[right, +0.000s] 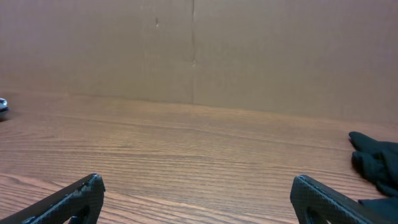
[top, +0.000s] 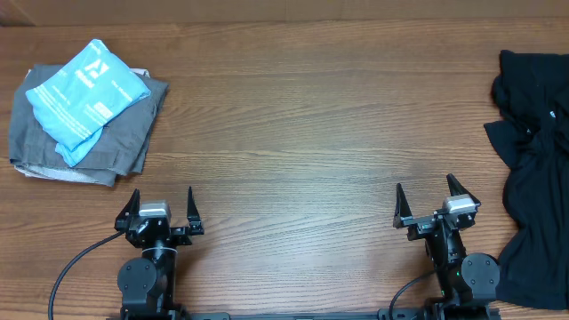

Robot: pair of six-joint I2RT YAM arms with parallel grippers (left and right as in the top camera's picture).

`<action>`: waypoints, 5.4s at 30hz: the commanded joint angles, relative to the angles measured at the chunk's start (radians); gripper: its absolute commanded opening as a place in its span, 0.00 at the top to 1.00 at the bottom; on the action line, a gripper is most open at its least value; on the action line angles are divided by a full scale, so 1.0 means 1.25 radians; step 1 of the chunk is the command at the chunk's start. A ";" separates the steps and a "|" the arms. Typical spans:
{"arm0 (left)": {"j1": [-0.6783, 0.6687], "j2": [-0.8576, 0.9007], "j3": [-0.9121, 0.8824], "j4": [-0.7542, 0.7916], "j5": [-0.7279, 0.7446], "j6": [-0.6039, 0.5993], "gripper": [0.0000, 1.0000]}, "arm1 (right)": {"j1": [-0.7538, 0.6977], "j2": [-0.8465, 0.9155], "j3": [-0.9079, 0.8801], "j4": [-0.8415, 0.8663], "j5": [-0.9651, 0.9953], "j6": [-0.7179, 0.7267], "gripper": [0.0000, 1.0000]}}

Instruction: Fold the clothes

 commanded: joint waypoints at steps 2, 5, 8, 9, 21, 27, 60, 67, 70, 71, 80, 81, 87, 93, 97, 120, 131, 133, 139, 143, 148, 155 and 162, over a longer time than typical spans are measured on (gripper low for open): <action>-0.008 0.020 -0.008 0.003 -0.008 0.015 0.00 | -0.004 -0.008 -0.008 0.004 0.008 -0.003 0.00; -0.007 0.020 -0.008 0.003 -0.008 0.015 0.00 | -0.004 -0.008 -0.008 0.004 0.008 -0.003 0.00; -0.007 0.020 -0.008 0.003 -0.008 0.015 0.00 | -0.004 -0.008 -0.008 0.004 0.008 -0.003 0.00; -0.007 0.020 -0.008 0.003 -0.008 0.015 0.00 | -0.004 -0.008 -0.008 0.004 0.008 -0.003 0.00; 0.000 0.017 -0.008 0.003 -0.008 0.015 0.00 | -0.004 -0.008 -0.008 0.004 0.008 -0.003 0.00; 0.000 0.006 -0.008 0.003 -0.008 0.015 0.00 | -0.004 -0.008 -0.008 0.004 0.008 -0.003 0.00; 0.000 0.007 -0.008 0.003 -0.008 0.015 0.00 | -0.004 -0.008 -0.008 0.004 0.008 -0.003 0.00; -0.001 0.029 -0.008 0.003 -0.008 0.015 0.00 | -0.004 -0.008 -0.008 0.004 0.008 -0.003 0.00; -0.001 0.029 -0.008 0.003 -0.008 0.015 0.00 | -0.004 -0.008 -0.008 0.004 0.008 -0.003 0.00; 0.000 0.029 -0.008 0.003 -0.008 0.015 0.00 | -0.004 -0.008 -0.008 0.004 0.008 -0.003 0.00; -0.001 0.029 -0.008 0.003 -0.008 0.015 0.00 | -0.004 -0.008 -0.008 0.004 0.008 -0.003 0.00; -0.001 0.029 -0.008 0.003 -0.008 0.015 0.00 | -0.004 -0.008 -0.008 0.004 0.008 -0.003 0.00; -0.001 0.029 -0.008 0.003 -0.008 0.015 0.00 | -0.004 -0.008 -0.008 0.004 0.008 -0.003 0.00; 0.001 0.027 -0.008 0.003 -0.008 0.015 0.00 | -0.004 -0.008 -0.008 0.004 0.008 -0.003 0.00; 0.002 0.028 -0.008 0.003 -0.008 0.015 0.00 | -0.004 -0.008 -0.008 0.004 0.008 -0.003 0.00; 0.002 0.028 -0.008 0.003 -0.008 0.015 0.00 | -0.004 -0.008 -0.008 0.004 0.007 -0.002 0.00; 0.002 0.028 -0.008 0.003 -0.008 0.015 0.00 | -0.004 -0.008 -0.008 0.004 0.009 0.045 0.00; 0.002 0.028 -0.008 0.003 -0.008 0.015 0.00 | -0.004 -0.008 -0.008 0.004 0.014 0.045 0.00; 0.002 0.028 -0.008 0.003 -0.008 0.015 0.00 | -0.002 -0.007 -0.008 0.015 -0.023 0.047 0.00; 0.002 0.028 -0.008 0.003 -0.008 0.015 0.00 | -0.002 -0.007 0.053 0.042 -0.033 0.127 0.00; 0.002 0.028 -0.008 0.003 -0.008 0.015 0.00 | -0.002 0.021 0.248 -0.026 0.020 0.172 0.00; 0.002 0.028 -0.008 0.003 -0.008 0.015 0.00 | -0.002 0.229 0.673 -0.313 0.097 0.172 0.00; 0.002 0.028 -0.008 0.003 -0.008 0.015 0.00 | -0.002 0.546 1.114 -0.630 0.243 0.171 0.00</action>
